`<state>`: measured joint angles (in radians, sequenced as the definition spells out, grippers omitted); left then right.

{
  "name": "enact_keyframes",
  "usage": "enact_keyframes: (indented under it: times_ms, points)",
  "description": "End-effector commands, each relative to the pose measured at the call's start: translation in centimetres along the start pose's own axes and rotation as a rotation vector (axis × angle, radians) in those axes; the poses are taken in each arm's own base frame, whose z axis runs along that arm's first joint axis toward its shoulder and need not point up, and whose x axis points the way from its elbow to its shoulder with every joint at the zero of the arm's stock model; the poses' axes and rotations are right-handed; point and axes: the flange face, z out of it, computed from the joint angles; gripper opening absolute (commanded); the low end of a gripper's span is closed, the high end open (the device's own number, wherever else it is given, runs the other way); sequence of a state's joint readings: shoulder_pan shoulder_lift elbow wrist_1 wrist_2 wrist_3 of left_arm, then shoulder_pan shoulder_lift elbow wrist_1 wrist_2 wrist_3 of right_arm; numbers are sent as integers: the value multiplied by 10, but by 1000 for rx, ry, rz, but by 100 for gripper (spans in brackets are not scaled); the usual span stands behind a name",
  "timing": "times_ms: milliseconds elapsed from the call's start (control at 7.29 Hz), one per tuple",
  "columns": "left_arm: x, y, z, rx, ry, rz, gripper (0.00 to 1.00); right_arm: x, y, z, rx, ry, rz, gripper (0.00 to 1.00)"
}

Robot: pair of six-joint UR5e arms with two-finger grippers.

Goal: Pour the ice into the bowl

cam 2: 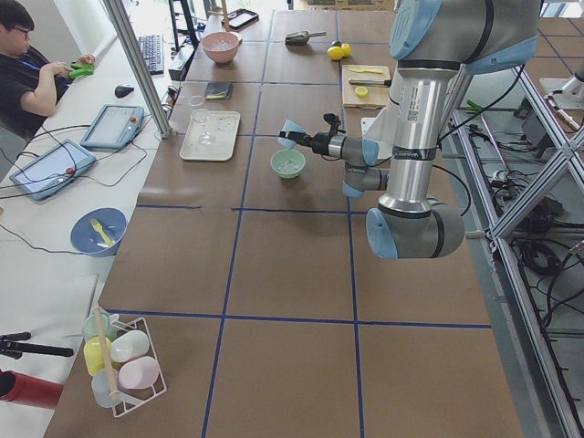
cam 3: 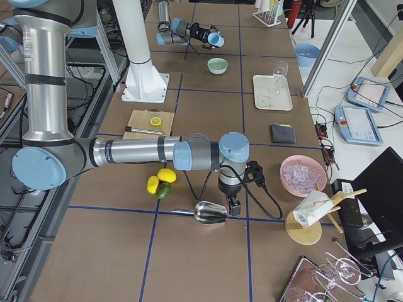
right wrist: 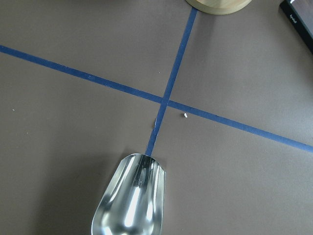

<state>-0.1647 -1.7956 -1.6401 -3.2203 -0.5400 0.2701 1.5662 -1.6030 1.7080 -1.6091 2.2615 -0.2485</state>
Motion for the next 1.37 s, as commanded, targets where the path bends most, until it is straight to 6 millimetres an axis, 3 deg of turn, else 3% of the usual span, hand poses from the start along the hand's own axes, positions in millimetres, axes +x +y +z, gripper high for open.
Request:
enact_keyframes:
  times_ms: [0, 412, 686, 960, 1235]
  points:
    - [11, -16, 2, 12, 8, -414, 0, 0, 0, 0, 1, -1, -2, 100]
    - [2, -4, 1, 0, -3, -750, 0, -1, 0, -1, 3, 0, -4, 100]
    - [-19, 33, -12, -39, -19, -826, 0, -1, -2, -2, 5, 2, -6, 100]
    - [-74, 91, -28, -92, -73, -735, 0, -1, -2, -2, 5, 2, -6, 100]
    - [-135, 145, -47, -170, -90, -785, 0, -1, -2, -2, 4, 1, -5, 100]
